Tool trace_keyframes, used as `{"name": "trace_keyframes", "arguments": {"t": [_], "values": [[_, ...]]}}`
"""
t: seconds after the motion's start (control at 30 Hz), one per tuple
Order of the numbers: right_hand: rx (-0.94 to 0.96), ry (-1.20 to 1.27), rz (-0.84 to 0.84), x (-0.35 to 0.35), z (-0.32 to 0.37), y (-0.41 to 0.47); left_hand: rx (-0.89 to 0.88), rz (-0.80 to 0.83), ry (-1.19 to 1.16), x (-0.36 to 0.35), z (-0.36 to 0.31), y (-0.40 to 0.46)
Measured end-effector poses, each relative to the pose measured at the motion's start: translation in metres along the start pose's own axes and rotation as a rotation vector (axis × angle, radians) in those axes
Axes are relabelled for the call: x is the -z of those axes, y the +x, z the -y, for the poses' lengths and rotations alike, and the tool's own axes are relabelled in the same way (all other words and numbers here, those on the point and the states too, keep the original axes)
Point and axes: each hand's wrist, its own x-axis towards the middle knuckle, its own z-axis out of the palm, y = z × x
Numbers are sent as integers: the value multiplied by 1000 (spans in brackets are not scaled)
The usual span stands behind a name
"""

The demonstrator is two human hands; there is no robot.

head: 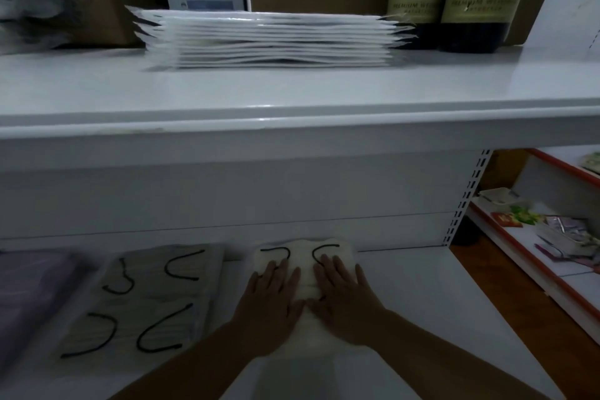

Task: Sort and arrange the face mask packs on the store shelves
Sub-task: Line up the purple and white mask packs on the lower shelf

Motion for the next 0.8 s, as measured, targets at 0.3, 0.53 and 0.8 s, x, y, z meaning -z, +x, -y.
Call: {"name": "trace_keyframes", "arguments": {"t": [0.3,0.53,0.8], "values": [[-190,398,-216,10,-9,-31,351,-160,-505,7,9,-36],[-433,970,-199,-18,-13,-66,585,-239,-975,-12,15,-69],[-413,971,-222,-24,-3,-71,603,-229,-1073,-10,2,-70]]}}
